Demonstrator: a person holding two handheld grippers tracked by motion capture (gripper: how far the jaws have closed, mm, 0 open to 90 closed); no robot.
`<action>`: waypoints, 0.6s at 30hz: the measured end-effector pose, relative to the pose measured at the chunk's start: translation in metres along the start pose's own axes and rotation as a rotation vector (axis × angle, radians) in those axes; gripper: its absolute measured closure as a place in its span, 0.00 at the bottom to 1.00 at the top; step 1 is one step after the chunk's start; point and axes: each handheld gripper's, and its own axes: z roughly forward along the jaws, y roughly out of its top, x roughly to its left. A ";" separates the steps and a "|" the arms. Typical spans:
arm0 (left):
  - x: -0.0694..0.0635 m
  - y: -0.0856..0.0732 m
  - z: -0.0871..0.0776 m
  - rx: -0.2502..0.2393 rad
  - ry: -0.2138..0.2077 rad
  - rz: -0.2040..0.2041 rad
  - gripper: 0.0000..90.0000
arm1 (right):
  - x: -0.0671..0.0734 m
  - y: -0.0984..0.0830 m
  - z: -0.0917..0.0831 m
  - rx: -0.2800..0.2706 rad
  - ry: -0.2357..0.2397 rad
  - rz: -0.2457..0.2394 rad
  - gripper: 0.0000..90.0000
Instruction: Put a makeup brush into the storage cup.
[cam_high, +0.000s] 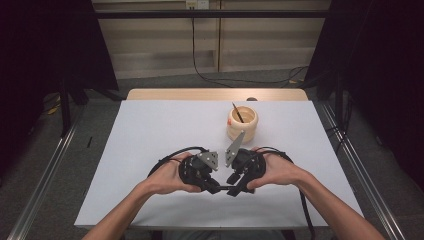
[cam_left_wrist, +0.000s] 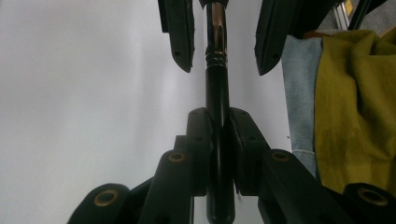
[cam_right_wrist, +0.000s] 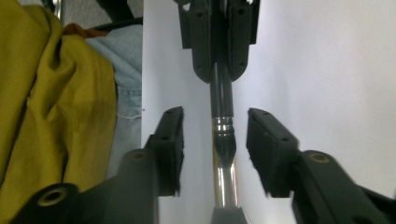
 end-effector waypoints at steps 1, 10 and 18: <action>0.001 0.000 0.000 -0.002 0.000 0.002 0.88 | -0.001 -0.001 0.000 -0.011 0.004 -0.002 0.61; 0.000 -0.003 -0.002 -0.025 0.013 -0.013 0.88 | -0.002 -0.013 -0.007 -0.120 -0.045 0.022 0.38; -0.001 -0.015 -0.016 -0.100 0.060 -0.046 0.88 | 0.002 -0.022 -0.021 -0.267 -0.083 0.034 0.23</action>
